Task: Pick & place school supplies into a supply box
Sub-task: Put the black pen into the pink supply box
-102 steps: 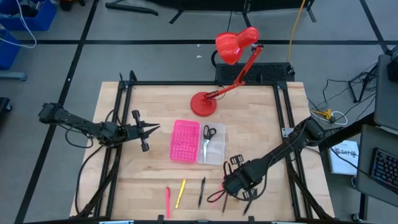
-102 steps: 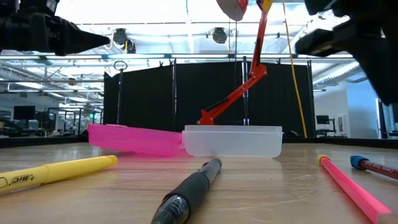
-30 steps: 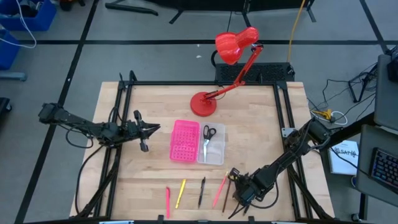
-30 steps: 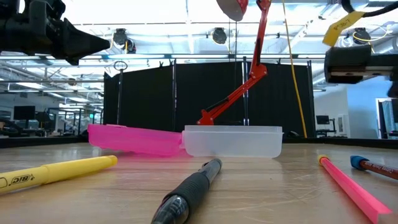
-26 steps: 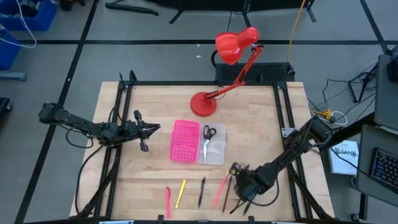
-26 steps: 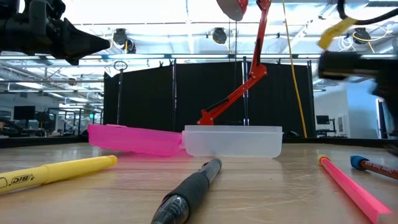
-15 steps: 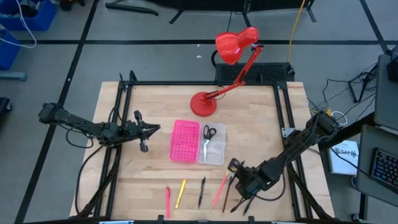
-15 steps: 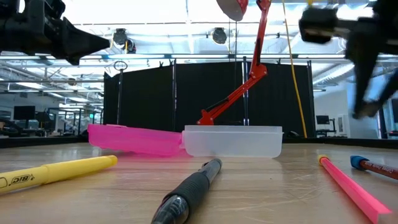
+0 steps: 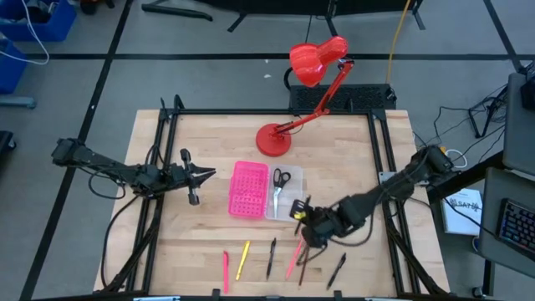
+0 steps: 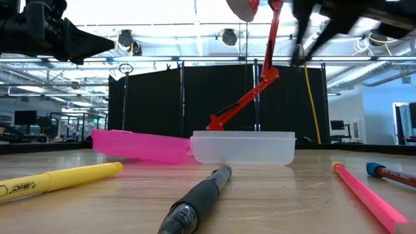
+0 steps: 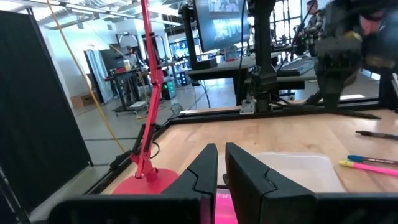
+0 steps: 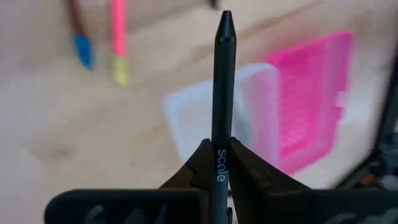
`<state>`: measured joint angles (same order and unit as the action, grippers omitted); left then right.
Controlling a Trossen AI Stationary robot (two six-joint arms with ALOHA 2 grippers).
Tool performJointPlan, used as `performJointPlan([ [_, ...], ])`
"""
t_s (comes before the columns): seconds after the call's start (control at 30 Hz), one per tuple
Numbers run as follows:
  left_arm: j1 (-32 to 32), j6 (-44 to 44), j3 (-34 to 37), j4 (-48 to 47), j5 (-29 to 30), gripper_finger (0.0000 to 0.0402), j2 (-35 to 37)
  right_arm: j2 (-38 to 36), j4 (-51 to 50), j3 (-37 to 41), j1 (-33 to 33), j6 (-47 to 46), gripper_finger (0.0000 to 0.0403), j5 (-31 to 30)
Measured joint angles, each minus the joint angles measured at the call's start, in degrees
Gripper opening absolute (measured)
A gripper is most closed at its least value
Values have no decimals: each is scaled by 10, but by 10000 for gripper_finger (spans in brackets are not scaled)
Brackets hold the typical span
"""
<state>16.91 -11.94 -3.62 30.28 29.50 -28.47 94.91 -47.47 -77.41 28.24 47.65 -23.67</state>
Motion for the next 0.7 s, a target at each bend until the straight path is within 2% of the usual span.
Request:
performJointPlan([
  [0.17,0,-9,0,0,0,42,0,0,29,-36,-87,108,22,77],
  [0.3,0,-31,0,-1,0,42,0,0,27,-36,-175,152,22,153],
  [0.37,0,-32,0,-1,0,42,0,8,17,-36,-212,175,22,168],
  [0.53,0,-37,0,-2,0,42,0,34,40,-24,-262,229,22,210],
  [0.7,0,-88,0,-6,1,42,0,83,64,-17,-285,275,22,237],
])
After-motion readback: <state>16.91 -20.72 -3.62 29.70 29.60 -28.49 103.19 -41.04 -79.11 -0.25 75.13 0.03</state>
